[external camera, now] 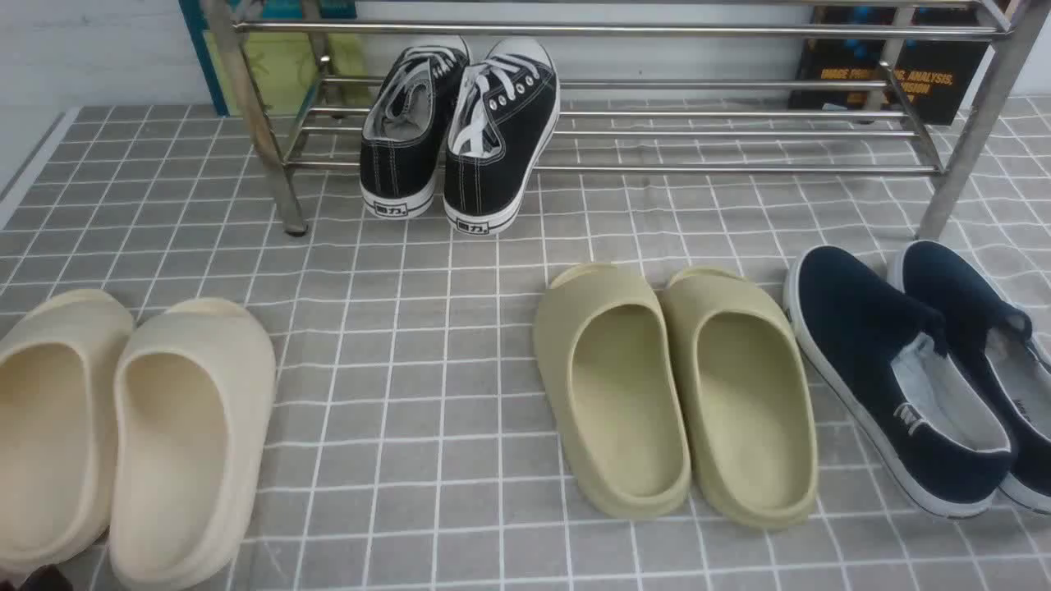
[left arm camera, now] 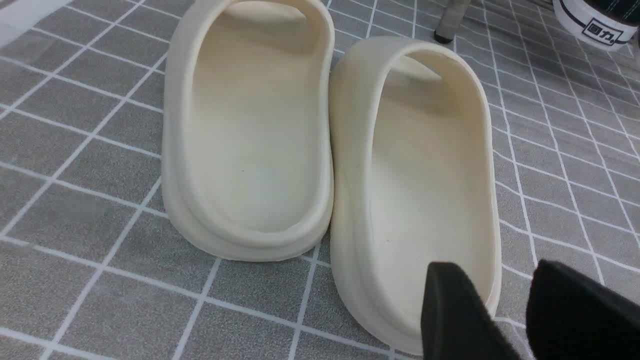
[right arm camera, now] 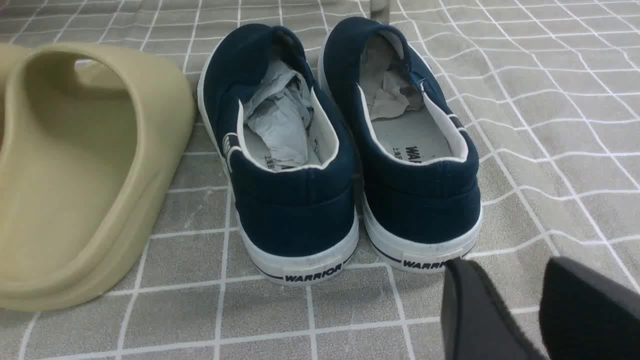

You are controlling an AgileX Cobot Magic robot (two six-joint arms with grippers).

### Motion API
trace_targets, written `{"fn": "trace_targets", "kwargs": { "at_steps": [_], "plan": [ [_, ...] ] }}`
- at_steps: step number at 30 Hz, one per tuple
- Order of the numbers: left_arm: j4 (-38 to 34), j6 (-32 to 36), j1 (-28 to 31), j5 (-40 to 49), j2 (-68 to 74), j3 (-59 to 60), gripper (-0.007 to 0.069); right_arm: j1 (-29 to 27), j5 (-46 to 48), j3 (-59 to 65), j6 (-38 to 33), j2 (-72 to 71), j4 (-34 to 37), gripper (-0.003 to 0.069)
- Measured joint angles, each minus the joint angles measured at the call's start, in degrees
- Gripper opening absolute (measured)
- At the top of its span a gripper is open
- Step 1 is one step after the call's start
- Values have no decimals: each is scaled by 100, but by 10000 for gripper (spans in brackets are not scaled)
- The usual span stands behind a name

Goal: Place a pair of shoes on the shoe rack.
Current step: Use the right arm to grab the shoe closest to it

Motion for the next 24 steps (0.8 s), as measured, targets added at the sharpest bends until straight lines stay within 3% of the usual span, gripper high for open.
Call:
{"fn": "trace_targets", "kwargs": {
  "at_steps": [24],
  "plan": [
    [0, 0, 0, 85, 0, 0, 239, 0, 0, 0, 0, 0, 0, 244]
  ]
}}
